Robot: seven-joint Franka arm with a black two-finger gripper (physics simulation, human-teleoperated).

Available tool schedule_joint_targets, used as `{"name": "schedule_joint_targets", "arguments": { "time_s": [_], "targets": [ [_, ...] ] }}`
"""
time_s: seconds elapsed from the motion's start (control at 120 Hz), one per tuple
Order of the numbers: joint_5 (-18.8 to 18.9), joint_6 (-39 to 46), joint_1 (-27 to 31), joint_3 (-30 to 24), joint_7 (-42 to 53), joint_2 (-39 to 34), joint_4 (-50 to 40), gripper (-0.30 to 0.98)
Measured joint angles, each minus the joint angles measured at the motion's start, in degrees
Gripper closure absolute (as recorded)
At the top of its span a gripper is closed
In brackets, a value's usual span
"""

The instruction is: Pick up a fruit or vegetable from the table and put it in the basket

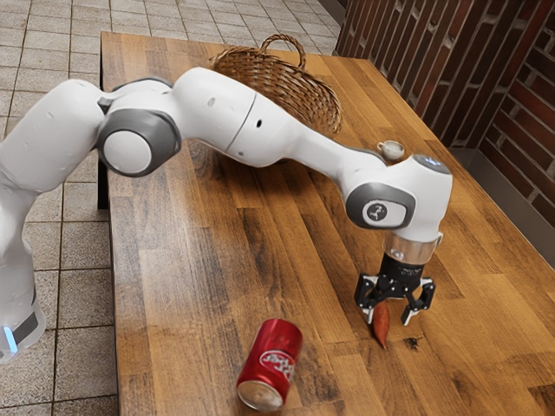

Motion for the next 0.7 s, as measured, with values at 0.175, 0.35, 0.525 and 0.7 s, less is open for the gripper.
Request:
{"name": "schedule_joint_targets", "arguments": {
  "time_s": [0.175,0.35,0.525,0.7],
  "targets": [
    [-0.3,0.4,-0.1,-0.1,-0.1,0.7,0.1,-0.02],
    [0.0,0.7,-0.2,0.0,-0.1,0.4,0.1,0.12],
    [0.1,0.7,-0.4,0.0,-0.1,0.0,0.1,0.31],
    [0.2,0.7,-0.7,0.0,-0.1,-0.1,0.1,0.43]
  ]
}}
